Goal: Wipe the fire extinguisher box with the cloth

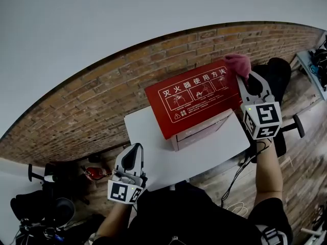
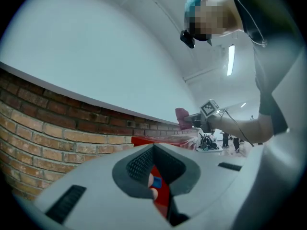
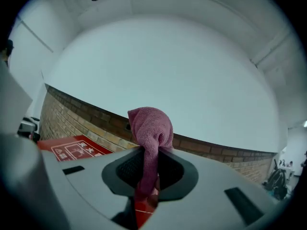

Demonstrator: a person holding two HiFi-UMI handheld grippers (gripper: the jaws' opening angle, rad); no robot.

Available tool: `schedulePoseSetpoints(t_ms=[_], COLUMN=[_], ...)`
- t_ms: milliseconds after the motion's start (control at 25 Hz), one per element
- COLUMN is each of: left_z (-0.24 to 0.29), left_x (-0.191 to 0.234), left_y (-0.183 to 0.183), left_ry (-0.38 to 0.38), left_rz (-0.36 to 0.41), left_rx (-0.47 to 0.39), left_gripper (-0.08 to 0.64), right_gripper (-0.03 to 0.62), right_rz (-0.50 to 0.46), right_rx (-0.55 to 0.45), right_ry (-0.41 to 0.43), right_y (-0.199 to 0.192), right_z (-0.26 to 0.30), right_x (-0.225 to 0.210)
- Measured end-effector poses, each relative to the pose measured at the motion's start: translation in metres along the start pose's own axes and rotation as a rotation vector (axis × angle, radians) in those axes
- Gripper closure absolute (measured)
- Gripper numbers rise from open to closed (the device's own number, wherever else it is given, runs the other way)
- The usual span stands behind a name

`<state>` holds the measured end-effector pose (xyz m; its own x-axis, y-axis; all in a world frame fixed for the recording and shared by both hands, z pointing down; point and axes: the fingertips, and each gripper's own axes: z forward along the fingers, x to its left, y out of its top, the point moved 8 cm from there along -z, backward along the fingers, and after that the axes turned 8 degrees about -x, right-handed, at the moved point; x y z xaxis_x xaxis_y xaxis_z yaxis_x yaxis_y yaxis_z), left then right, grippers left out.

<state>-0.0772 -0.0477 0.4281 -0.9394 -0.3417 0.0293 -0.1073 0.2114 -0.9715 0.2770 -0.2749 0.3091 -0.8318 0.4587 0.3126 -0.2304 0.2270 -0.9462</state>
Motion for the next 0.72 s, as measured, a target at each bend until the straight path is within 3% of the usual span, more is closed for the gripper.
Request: schedulePoseSetpoints(t_ms=[440,720], left_z=[-0.032,-0.088], left_x=[-0.021,-0.034], left_y=[0.035,0.048], left_ry=[-0.132,-0.174], left_rz=[0.042,0.002], left_rx=[-0.037,-0.059], left_gripper=[0.512,0.512], right_gripper=[0.523,0.523], right_rz=[0.124,0.168], right_rx=[-0.083,-0.077], right_ry=[0.026,0.021], right_y=[0.012,0.024], right_z=[-0.106,-0.172], right_x=[0.108,0.177])
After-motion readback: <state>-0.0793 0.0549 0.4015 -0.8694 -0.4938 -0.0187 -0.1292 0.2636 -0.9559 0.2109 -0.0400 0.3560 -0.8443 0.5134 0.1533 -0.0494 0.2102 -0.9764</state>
